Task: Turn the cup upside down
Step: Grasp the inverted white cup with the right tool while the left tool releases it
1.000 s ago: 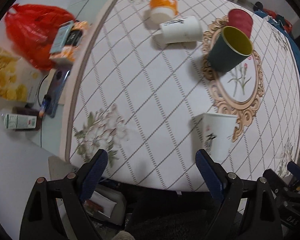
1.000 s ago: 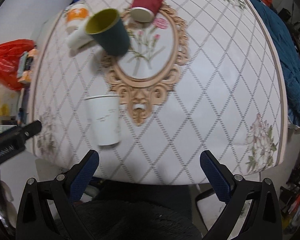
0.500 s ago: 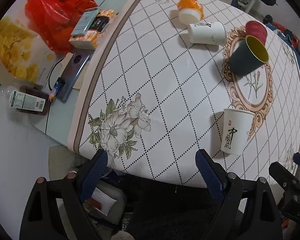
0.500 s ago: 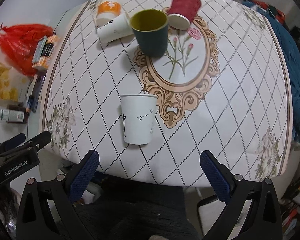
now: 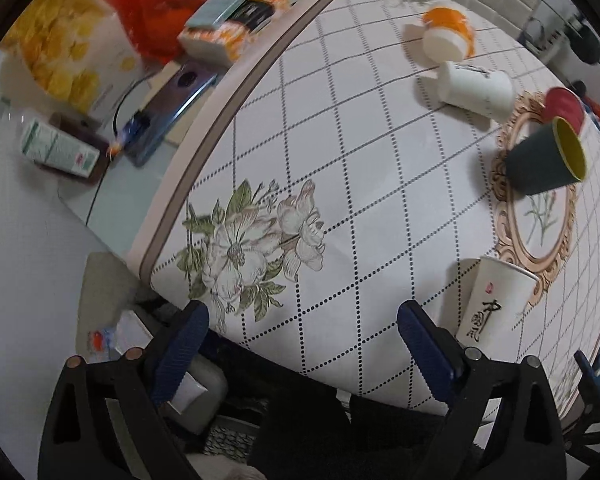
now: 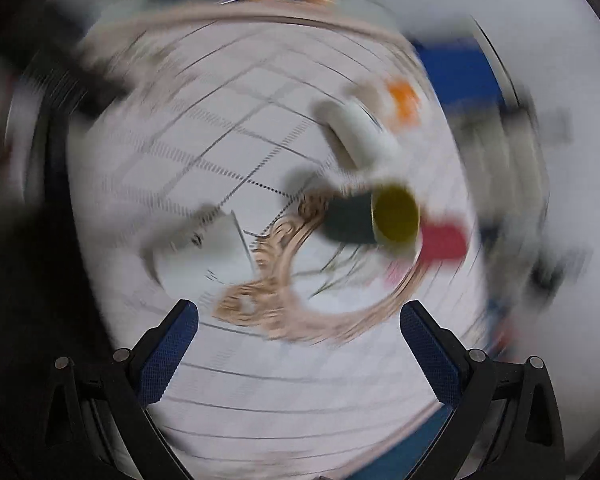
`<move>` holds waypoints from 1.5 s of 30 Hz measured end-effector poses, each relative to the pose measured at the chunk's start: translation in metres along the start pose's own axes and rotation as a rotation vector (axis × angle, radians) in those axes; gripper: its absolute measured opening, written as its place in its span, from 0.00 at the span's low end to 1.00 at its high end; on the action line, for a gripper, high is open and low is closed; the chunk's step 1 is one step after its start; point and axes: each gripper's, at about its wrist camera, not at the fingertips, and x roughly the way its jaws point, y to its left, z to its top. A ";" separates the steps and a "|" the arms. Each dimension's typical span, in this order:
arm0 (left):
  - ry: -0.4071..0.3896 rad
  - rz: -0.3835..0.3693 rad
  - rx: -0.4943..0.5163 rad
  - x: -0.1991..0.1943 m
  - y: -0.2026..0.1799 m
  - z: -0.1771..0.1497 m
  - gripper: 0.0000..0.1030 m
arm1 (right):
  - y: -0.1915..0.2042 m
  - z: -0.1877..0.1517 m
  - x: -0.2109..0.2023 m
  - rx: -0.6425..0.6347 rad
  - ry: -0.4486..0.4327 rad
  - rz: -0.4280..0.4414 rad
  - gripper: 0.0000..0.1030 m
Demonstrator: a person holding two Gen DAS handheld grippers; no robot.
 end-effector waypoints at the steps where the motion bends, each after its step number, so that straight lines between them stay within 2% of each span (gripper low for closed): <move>1: 0.012 0.002 -0.018 0.005 0.001 -0.001 0.94 | 0.009 0.002 0.001 -0.111 -0.016 -0.037 1.00; 2: 0.019 0.004 -0.030 0.009 0.002 -0.002 0.94 | 0.025 0.001 0.004 -0.288 -0.033 -0.092 1.00; 7: 0.050 0.017 -0.062 0.027 0.000 -0.007 0.94 | 0.086 -0.026 0.034 -0.967 -0.068 -0.272 1.00; 9: 0.062 0.016 -0.069 0.034 -0.001 -0.007 0.94 | 0.099 -0.041 0.048 -1.186 -0.100 -0.340 1.00; 14: 0.094 0.010 -0.104 0.050 0.002 -0.008 0.94 | 0.114 -0.064 0.075 -1.560 -0.164 -0.414 0.99; 19: 0.114 0.016 -0.122 0.061 0.006 -0.008 0.94 | 0.122 -0.075 0.094 -1.768 -0.208 -0.432 0.99; 23: 0.128 0.018 -0.124 0.067 0.007 -0.007 0.94 | 0.126 -0.070 0.102 -1.832 -0.231 -0.425 0.96; 30: 0.145 0.033 -0.129 0.075 0.012 -0.004 0.94 | 0.128 -0.067 0.119 -1.881 -0.230 -0.423 0.96; 33: 0.148 0.033 -0.132 0.076 0.014 -0.002 0.94 | 0.133 -0.066 0.126 -1.885 -0.218 -0.420 0.88; 37: 0.161 0.029 -0.132 0.079 0.013 0.000 0.94 | 0.138 -0.066 0.132 -1.869 -0.212 -0.416 0.68; 45: 0.167 0.039 -0.117 0.079 0.009 0.005 0.94 | 0.142 -0.053 0.133 -1.784 -0.210 -0.382 0.65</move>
